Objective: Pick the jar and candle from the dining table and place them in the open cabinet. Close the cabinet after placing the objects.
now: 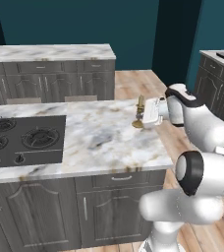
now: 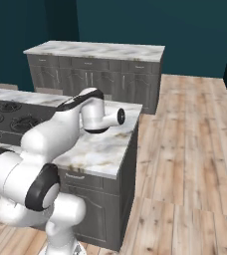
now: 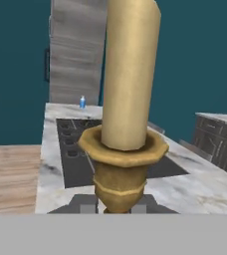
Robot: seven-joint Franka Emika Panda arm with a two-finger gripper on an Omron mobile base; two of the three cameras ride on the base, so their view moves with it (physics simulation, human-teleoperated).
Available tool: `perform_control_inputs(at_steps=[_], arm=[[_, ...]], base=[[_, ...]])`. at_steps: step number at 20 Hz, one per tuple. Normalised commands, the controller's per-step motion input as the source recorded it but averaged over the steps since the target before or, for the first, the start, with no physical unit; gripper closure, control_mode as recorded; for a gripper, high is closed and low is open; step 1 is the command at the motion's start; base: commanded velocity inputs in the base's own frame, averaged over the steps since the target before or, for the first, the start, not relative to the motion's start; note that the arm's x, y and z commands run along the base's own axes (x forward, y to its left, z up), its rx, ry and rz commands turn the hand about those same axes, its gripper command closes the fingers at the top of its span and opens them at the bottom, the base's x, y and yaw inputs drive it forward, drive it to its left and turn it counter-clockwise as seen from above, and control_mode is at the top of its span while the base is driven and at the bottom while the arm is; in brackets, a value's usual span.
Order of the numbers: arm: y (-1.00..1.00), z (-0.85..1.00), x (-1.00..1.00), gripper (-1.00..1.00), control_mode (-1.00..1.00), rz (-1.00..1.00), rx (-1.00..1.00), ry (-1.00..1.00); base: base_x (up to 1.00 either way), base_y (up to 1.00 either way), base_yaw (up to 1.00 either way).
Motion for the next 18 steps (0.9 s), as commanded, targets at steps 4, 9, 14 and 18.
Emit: perform_control_inputs(at_steps=[4, 9, 14, 18], arm=[[0.11, 0.31, -0.32, 1.00, -1.00, -0.18, 0.00, 0.00], [0.03, 0.38, -0.33, 1.00, -1.00, -0.20, 0.00, 0.00], [0.00, 0.43, -0.31, 1.00, -1.00, -0.21, 0.00, 0.00], [0.00, 0.30, -0.39, 1.00, -1.00, -0.25, 0.00, 0.00]], base=[[0.00, 0.00, 0.00], [0.00, 0.00, 0.00], [0.00, 0.00, 0.00], [0.00, 0.00, 0.00]])
